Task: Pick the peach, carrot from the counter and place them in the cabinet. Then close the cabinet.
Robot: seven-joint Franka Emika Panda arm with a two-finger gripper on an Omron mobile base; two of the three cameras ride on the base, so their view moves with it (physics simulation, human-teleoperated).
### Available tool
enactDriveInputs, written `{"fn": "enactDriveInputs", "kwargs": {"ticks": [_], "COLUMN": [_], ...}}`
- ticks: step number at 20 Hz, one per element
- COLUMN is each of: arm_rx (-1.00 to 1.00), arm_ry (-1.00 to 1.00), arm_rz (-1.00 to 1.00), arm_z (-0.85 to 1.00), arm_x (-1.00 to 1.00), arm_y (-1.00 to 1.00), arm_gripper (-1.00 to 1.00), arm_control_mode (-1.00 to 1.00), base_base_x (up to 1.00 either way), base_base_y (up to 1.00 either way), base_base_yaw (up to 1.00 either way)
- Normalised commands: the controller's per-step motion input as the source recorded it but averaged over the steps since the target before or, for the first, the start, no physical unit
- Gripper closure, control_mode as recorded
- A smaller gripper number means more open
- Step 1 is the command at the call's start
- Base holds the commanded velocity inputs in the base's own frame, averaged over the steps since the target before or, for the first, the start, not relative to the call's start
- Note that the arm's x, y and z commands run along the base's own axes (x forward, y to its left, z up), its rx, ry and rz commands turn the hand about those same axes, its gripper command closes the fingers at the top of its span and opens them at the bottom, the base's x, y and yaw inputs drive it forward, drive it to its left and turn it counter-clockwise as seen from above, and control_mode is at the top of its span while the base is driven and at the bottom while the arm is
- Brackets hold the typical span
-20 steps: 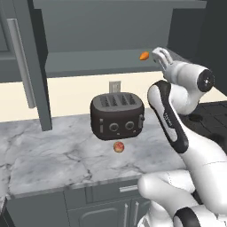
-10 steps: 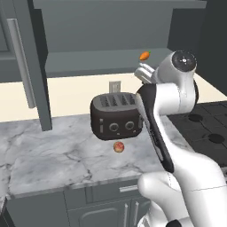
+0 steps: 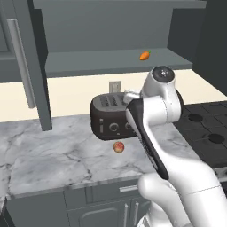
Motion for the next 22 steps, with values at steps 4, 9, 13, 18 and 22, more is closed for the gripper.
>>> {"fn": "enactDriveInputs", "kwargs": {"ticks": [4,9,13,18,22], "arm_rx": [-0.17,-0.12,-0.15,-0.2,-0.08], "arm_ry": [0.0,0.03,0.25,0.37,0.2], "arm_rz": [0.38,0.31,0.1,0.0,0.01], "arm_z": [-0.94,-0.82,-0.51,-0.55,-0.67], "arm_x": [0.32,0.49,0.55,0.26,0.13], "arm_y": [0.39,0.22,0.24,0.3,0.12], "arm_gripper": [-1.0,-1.0,-1.0,-1.0,-1.0], "arm_control_mode": [-1.0,-1.0,-1.0,-1.0,-1.0], "base_base_x": [0.0,0.0,0.0,0.0,0.0], "base_base_y": [0.0,0.0,0.0,0.0,0.0], "base_base_yaw": [0.0,0.0,0.0,0.0,0.0]}}
